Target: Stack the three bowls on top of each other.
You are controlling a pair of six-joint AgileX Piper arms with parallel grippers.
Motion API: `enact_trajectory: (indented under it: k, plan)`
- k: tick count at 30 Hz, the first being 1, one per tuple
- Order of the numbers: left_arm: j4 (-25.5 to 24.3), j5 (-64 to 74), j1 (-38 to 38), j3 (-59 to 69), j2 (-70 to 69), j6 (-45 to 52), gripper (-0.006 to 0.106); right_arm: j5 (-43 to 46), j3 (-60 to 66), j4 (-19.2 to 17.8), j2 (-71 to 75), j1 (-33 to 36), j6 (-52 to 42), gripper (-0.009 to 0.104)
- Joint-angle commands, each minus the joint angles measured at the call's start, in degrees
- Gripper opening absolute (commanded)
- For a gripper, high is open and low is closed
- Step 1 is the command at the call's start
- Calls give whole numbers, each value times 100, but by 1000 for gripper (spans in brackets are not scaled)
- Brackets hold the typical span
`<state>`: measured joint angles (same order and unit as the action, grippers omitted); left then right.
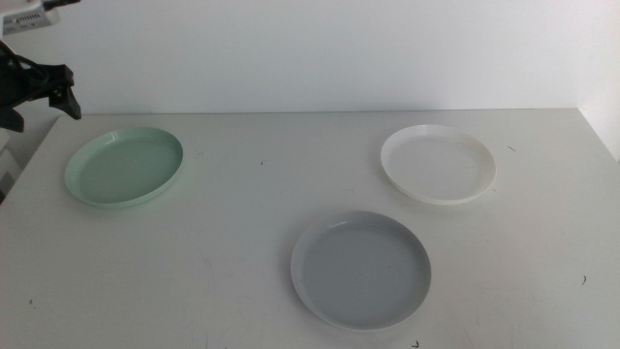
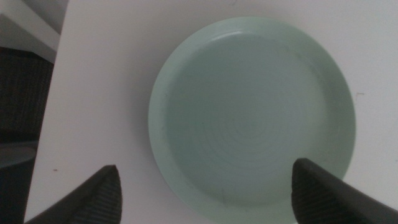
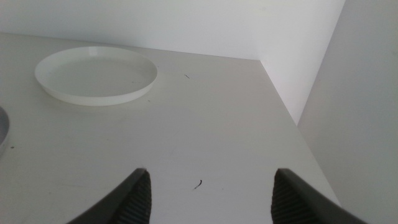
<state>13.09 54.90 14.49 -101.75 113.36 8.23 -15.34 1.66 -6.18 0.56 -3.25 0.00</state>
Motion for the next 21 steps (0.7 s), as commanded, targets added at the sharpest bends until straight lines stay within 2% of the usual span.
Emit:
enact_trajectory:
  k: [1,5,12,21]
  plan:
    - [275,82,91,-553,41,258,105,451,-42,-57,157,12,-58,50]
    - [778,166,226,-1020,648,711,105,451,-42,-57,157,12,-58,50]
    - [789,-27,279,-1489,1427,755,105,451,-42,-57,157,12,-58,50]
    - [844,-415,286,-1495,1995,800,105,451,-42,-57,157,12,-58,50]
